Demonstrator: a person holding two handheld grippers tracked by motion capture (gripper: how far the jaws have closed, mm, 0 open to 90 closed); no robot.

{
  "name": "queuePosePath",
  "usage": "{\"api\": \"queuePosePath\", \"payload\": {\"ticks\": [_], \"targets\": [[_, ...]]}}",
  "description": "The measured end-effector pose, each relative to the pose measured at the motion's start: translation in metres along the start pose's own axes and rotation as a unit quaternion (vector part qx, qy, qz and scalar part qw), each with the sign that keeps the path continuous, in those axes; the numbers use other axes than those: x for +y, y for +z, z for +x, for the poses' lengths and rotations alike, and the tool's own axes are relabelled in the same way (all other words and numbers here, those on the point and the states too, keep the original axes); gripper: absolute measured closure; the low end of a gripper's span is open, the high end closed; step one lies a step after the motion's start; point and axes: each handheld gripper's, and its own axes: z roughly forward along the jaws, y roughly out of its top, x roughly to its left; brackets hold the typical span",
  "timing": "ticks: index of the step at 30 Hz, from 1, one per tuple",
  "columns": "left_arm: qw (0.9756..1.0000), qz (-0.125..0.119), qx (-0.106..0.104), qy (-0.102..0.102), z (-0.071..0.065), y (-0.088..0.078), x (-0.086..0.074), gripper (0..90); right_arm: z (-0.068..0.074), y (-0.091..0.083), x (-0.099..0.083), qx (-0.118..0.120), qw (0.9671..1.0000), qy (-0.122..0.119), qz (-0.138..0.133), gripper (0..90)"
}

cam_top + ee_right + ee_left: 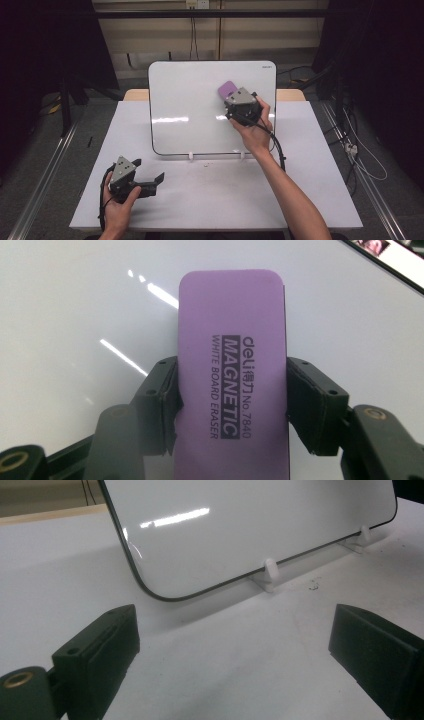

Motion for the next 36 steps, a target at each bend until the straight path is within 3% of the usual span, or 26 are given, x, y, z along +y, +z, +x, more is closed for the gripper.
{"api": "queuePosePath", "payload": {"ticks": [3, 5, 13, 15, 24, 29, 36], "targets": [[1.0000, 0.000, 0.002, 0.005, 0.000, -0.001, 0.001, 6.0, -0.006, -0.002, -0.002, 0.001, 0.9999, 0.016, 0.001, 42.2], [1.0000, 0.000, 0.002, 0.006, 0.000, -0.001, 0.001, 6.0, -0.003, -0.004, -0.003, 0.002, 0.9999, 0.014, 0.000, 42.2], [1.0000, -0.004, 0.003, 0.004, -0.001, -0.001, 0.001, 6.0, 0.010, -0.018, -0.014, 0.040, 0.9979, 0.040, -0.030, 42.1], [0.9999, 0.000, 0.003, 0.010, -0.001, -0.003, 0.002, 6.0, 0.010, -0.023, -0.020, 0.054, 0.9962, 0.059, -0.034, 42.2], [1.0000, -0.003, 0.006, 0.007, -0.003, -0.001, 0.002, 6.0, 0.008, -0.041, -0.039, 0.086, 0.9898, 0.097, -0.060, 42.1], [1.0000, -0.003, 0.006, 0.003, -0.003, -0.001, 0.001, 6.0, 0.010, -0.046, -0.050, 0.106, 0.9833, 0.128, -0.074, 42.1], [1.0000, -0.005, 0.003, -0.004, -0.001, -0.001, 0.001, 6.5, 0.017, -0.050, -0.056, 0.128, 0.9763, 0.148, -0.093, 42.1]]}}
